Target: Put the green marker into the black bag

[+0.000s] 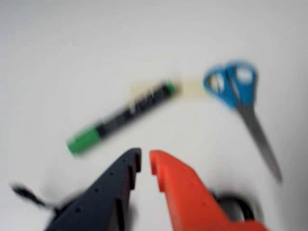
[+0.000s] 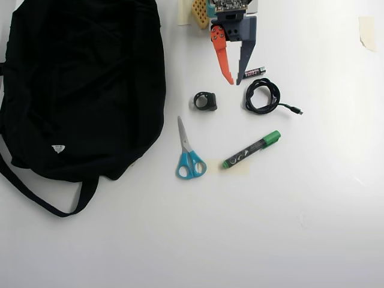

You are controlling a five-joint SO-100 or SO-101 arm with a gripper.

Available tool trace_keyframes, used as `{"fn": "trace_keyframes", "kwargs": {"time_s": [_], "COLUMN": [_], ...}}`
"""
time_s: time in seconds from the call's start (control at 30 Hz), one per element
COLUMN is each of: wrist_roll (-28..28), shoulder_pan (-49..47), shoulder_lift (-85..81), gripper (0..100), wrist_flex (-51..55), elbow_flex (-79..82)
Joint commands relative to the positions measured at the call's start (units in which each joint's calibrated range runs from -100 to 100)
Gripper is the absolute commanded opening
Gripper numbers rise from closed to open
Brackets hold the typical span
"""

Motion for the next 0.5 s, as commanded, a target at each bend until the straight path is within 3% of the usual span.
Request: {"fn": "trace_keyframes", "kwargs": {"time_s": [0.0,0.47], "wrist_roll": [-0.17,0.41], "shoulder_pan": [-0.24,-0.16], "shoulder_lift": [12.02,37.16], "gripper": [2,2], "wrist_flex": [-1.22,-2.51], "elbow_flex": [-17.37,-49.81]}}
